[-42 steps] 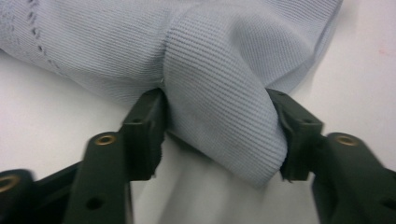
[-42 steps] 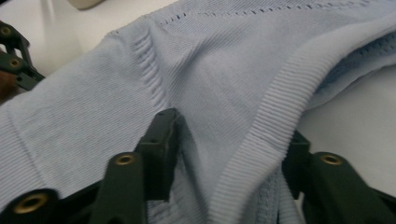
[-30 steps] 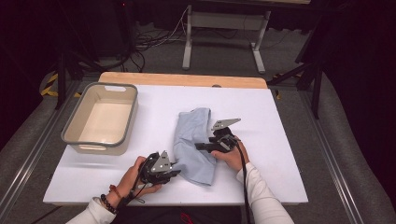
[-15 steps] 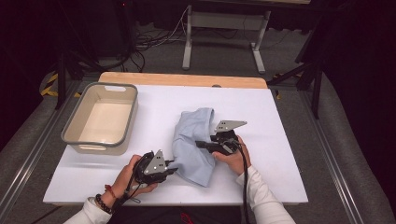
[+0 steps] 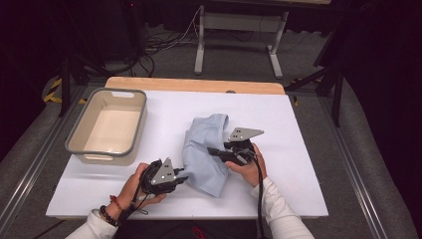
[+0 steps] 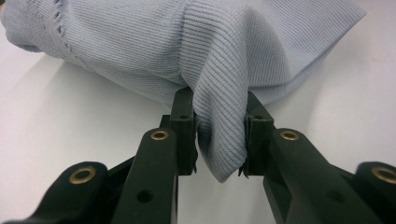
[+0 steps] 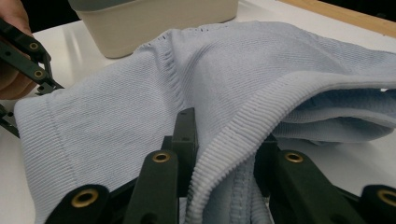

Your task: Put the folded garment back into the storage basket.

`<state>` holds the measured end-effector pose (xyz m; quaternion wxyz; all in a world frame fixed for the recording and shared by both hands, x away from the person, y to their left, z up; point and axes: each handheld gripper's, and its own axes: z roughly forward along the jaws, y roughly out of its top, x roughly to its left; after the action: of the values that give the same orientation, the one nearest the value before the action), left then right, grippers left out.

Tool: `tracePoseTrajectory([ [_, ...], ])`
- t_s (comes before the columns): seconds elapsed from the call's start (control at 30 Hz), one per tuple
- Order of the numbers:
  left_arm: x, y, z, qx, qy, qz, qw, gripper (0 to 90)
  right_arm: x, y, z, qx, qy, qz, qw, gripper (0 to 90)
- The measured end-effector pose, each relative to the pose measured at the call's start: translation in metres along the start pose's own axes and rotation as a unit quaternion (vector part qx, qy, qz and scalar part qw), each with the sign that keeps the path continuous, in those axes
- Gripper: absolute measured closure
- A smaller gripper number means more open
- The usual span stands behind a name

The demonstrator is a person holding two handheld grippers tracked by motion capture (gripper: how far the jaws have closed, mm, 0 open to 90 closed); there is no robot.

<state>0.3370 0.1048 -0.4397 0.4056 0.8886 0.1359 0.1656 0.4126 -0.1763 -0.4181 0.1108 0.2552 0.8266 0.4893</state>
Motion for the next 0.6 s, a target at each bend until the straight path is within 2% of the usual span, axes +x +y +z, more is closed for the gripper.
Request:
tracePoseTrajectory([
  [0.37,0.014,0.004,-0.007,-0.008,0.009,0.005,0.9999,72.4,0.001,0.013,-0.001,-0.014,-0.013,-0.013,0.9997,70.9],
  [0.47,0.019,0.009,-0.01,-0.011,0.018,0.012,0.9997,72.4,-0.001,0.021,-0.002,-0.021,-0.02,-0.017,0.9995,70.8],
  [0.6,0.026,0.013,-0.012,-0.019,0.024,0.012,0.9995,72.3,-0.003,0.032,-0.003,-0.026,-0.026,-0.025,0.999,70.8],
])
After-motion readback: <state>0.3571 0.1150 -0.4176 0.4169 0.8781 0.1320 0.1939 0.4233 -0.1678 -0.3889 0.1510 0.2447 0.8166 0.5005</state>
